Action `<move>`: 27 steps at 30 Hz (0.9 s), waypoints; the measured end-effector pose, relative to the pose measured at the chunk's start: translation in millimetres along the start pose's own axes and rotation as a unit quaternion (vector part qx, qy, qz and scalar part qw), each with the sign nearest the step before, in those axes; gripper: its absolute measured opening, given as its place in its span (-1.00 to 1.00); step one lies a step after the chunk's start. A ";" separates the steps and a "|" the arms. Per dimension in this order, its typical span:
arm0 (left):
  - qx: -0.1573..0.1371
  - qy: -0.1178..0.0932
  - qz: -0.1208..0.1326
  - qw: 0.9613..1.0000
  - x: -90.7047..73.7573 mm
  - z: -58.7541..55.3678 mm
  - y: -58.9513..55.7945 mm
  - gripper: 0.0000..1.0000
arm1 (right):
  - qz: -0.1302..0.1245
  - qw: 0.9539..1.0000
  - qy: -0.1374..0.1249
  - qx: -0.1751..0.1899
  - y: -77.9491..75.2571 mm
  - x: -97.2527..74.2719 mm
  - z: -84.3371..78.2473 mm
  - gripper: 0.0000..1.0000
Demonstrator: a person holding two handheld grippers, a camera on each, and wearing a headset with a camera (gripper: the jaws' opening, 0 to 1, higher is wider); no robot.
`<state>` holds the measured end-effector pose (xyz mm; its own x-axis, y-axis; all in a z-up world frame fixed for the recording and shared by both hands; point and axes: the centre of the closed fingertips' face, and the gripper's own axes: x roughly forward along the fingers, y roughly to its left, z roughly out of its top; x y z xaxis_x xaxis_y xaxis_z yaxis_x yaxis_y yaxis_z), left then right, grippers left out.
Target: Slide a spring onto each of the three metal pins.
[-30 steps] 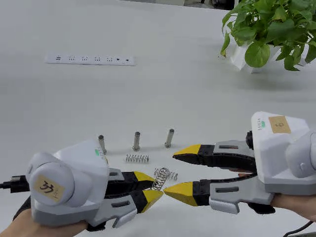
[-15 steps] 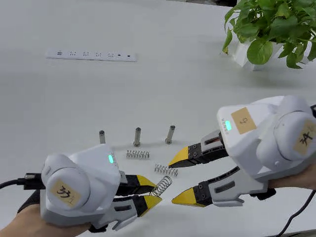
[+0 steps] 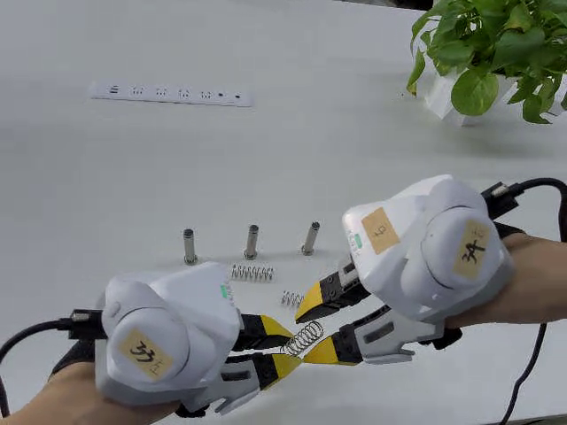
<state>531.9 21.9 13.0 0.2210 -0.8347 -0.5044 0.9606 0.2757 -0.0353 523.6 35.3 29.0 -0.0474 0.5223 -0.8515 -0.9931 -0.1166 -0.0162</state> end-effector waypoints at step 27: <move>0.019 -0.004 -0.007 1.000 1.2 7.3 1.3 -0.87 | 0.017 1.000 0.008 0.006 -0.8 1.9 -2.7 -0.86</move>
<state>534.6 17.8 18.7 0.2081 -0.8420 -0.4977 0.9694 0.2453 -0.0097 524.6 34.1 26.0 -0.0801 0.5038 -0.8601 -0.9922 -0.1233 0.0201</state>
